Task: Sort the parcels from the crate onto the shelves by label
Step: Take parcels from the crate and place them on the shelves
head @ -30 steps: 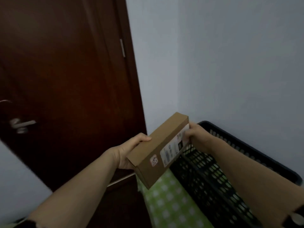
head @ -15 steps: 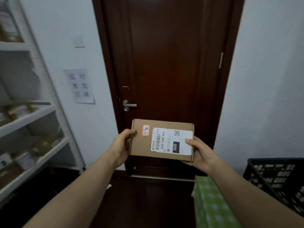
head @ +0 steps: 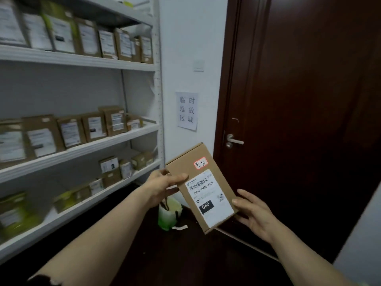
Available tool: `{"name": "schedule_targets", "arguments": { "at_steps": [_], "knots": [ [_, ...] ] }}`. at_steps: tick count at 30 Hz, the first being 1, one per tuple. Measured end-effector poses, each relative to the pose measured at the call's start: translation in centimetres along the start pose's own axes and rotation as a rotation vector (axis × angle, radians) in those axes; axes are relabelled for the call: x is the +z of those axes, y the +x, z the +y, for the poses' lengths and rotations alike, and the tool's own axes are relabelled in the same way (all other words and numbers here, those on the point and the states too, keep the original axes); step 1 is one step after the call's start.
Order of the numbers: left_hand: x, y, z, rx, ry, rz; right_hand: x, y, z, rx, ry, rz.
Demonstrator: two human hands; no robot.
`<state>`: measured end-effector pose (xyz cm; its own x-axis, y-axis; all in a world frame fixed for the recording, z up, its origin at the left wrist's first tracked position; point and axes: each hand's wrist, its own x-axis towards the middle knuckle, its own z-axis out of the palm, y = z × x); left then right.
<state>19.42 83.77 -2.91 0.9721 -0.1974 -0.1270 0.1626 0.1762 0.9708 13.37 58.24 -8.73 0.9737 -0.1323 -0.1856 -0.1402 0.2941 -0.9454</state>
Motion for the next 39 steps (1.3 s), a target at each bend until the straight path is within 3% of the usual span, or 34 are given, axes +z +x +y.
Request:
{"name": "schedule_targets", "arguments": {
  "at_steps": [8,19,39],
  "knots": [
    [-3.4,-3.9,1.3,0.064,0.047,0.165,6.9,1.1,-0.3,-0.048,-0.304,-0.372],
    [-6.3,-9.8,-4.0,-0.077,0.135,0.29,11.5,0.4,4.7,0.113,-0.301,-0.459],
    [-7.4,-13.2,-9.1,-0.233,0.202,0.455,12.0,-1.2,10.0,0.305,-0.418,-0.509]
  ]
}}
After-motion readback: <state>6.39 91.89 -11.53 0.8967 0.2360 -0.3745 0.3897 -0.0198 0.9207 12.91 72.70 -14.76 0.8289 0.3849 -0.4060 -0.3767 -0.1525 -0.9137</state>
